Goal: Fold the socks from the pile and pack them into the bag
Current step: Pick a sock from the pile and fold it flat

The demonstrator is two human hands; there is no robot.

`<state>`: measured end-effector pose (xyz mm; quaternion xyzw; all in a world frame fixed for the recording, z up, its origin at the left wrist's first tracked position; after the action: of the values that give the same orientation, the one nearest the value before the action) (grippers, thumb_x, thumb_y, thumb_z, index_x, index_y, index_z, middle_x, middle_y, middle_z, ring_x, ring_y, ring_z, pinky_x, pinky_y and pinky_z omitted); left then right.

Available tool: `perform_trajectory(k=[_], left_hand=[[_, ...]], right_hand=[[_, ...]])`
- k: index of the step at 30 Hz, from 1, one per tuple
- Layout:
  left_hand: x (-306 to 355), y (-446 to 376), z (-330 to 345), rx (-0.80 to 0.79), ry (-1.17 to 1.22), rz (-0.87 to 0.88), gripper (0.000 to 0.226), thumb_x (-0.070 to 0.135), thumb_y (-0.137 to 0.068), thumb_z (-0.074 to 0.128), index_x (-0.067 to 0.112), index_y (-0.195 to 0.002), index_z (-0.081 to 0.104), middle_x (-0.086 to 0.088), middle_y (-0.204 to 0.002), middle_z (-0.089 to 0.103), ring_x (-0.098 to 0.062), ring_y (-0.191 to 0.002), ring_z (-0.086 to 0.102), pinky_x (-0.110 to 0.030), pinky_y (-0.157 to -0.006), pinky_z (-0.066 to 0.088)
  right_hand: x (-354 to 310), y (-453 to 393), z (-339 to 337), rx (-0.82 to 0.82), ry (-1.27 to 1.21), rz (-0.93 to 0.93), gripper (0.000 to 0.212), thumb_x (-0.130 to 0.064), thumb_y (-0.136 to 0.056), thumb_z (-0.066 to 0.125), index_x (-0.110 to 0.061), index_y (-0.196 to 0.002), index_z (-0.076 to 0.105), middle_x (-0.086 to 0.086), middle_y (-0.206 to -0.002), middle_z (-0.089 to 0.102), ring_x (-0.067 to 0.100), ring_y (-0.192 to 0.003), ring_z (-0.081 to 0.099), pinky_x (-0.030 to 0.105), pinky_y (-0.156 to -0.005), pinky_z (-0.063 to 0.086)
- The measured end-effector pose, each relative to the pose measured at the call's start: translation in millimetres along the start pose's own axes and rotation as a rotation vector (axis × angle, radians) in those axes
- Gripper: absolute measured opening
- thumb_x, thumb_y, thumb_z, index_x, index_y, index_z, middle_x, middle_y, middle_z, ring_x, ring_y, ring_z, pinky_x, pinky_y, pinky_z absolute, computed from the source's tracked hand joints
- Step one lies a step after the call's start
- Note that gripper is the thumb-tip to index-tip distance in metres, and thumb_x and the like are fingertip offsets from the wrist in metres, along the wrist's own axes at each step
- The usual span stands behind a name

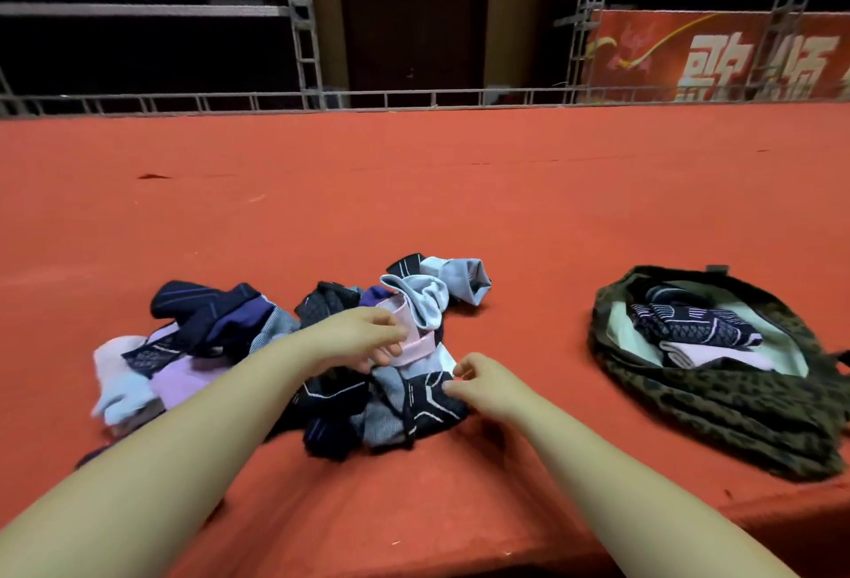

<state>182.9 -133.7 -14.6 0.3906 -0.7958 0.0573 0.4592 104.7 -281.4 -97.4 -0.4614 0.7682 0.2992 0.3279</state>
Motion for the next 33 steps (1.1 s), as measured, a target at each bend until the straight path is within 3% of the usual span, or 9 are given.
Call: perform_trajectory(k=[4, 7, 12, 18, 23, 27, 29, 31, 33], left_hand=[[-31.4, 14.0, 28.5, -0.090, -0.111, -0.131, 0.015, 0.035, -0.094, 0.049, 0.020, -0.091, 0.054, 0.003, -0.083, 0.061, -0.013, -0.065, 0.059, -0.025, -0.062, 0.044], [-54.9, 15.8, 48.8, -0.108, -0.125, -0.195, 0.020, 0.039, -0.092, 0.050, 0.020, -0.091, 0.053, -0.001, -0.085, 0.063, -0.014, -0.064, 0.060, -0.024, -0.059, 0.045], [-67.8, 7.6, 54.0, 0.070, -0.113, -0.129, 0.027, 0.042, -0.082, 0.063, 0.018, -0.076, 0.051, 0.001, -0.067, 0.061, -0.014, -0.052, 0.051, -0.019, -0.048, 0.036], [-58.0, 10.4, 59.2, 0.300, -0.323, 0.002, 0.029, 0.045, -0.077, 0.066, 0.022, -0.070, 0.049, 0.004, -0.071, 0.063, -0.016, -0.069, 0.056, -0.032, -0.067, 0.045], [-63.6, 15.7, 73.2, 0.313, 0.041, 0.094, 0.026, 0.022, -0.089, 0.060, 0.021, -0.065, 0.049, 0.008, -0.062, 0.050, -0.011, -0.064, 0.046, -0.021, -0.058, 0.036], [-80.2, 25.4, 81.1, 0.252, 0.866, -0.006, 0.021, 0.012, -0.098, 0.043, 0.016, -0.078, 0.049, -0.002, -0.075, 0.057, -0.015, -0.071, 0.055, -0.023, -0.058, 0.048], [-83.3, 28.6, 82.3, 0.216, 1.164, -0.018, 0.019, 0.011, -0.100, 0.039, 0.015, -0.085, 0.051, -0.005, -0.084, 0.063, -0.021, -0.080, 0.061, -0.032, -0.070, 0.050], [-83.2, 29.2, 81.3, 0.195, 1.290, 0.004, 0.020, 0.012, -0.101, 0.036, 0.013, -0.091, 0.053, -0.010, -0.091, 0.065, -0.027, -0.086, 0.063, -0.038, -0.077, 0.050], [-79.3, 29.5, 82.1, 0.200, 1.266, 0.026, 0.020, 0.014, -0.101, 0.035, 0.013, -0.092, 0.053, -0.012, -0.093, 0.064, -0.027, -0.086, 0.063, -0.037, -0.075, 0.050]], right_hand=[[12.6, -1.9, 11.7, 0.001, -0.138, 0.149, 0.026, -0.031, -0.079, 0.065, -0.017, -0.072, 0.045, 0.002, -0.051, 0.036, 0.010, -0.035, 0.029, 0.015, -0.039, 0.024], [13.0, 2.3, 22.2, -0.041, -0.195, 0.171, 0.032, -0.028, -0.083, 0.066, -0.020, -0.065, 0.041, 0.000, -0.052, 0.032, 0.009, -0.036, 0.025, 0.014, -0.037, 0.016], [12.8, 12.6, 29.9, -0.067, -0.287, 0.150, 0.028, -0.029, -0.083, 0.068, -0.022, -0.070, 0.045, -0.001, -0.056, 0.044, 0.010, -0.045, 0.037, 0.018, -0.042, 0.025], [19.5, 28.4, 29.0, -0.087, -0.313, 0.146, 0.026, -0.032, -0.084, 0.069, -0.021, -0.072, 0.049, -0.009, -0.043, 0.044, 0.005, -0.034, 0.034, 0.014, -0.039, 0.023], [35.8, 37.1, 11.9, 0.097, -0.399, 0.117, 0.018, -0.023, -0.087, 0.065, -0.017, -0.073, 0.054, -0.002, -0.056, 0.051, 0.007, -0.040, 0.041, 0.018, -0.038, 0.029], [55.6, 46.3, -12.4, 0.265, -0.455, 0.142, 0.029, -0.023, -0.089, 0.064, -0.017, -0.065, 0.050, -0.002, -0.049, 0.043, 0.009, -0.037, 0.035, 0.019, -0.036, 0.027], [65.9, 50.6, -24.7, 0.317, -0.473, 0.165, 0.031, -0.024, -0.089, 0.064, -0.017, -0.063, 0.049, -0.003, -0.046, 0.043, 0.010, -0.037, 0.034, 0.019, -0.036, 0.026], [71.8, 54.6, -37.3, 0.364, -0.446, 0.164, 0.029, -0.024, -0.088, 0.065, -0.017, -0.064, 0.051, -0.003, -0.048, 0.046, 0.011, -0.040, 0.037, 0.021, -0.040, 0.029], [69.9, 58.4, -48.5, 0.417, -0.333, 0.132, 0.025, -0.025, -0.086, 0.067, -0.014, -0.068, 0.053, -0.001, -0.056, 0.052, 0.016, -0.052, 0.045, 0.028, -0.051, 0.033]])
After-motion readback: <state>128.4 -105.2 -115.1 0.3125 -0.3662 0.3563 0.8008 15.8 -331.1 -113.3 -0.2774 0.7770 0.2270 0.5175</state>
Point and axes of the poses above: each hand's wrist, its own y-axis away from the middle knuckle, its own z-axis out of the palm, x = y × z, the point moved 10 cm from there along -y, towards the middle knuckle
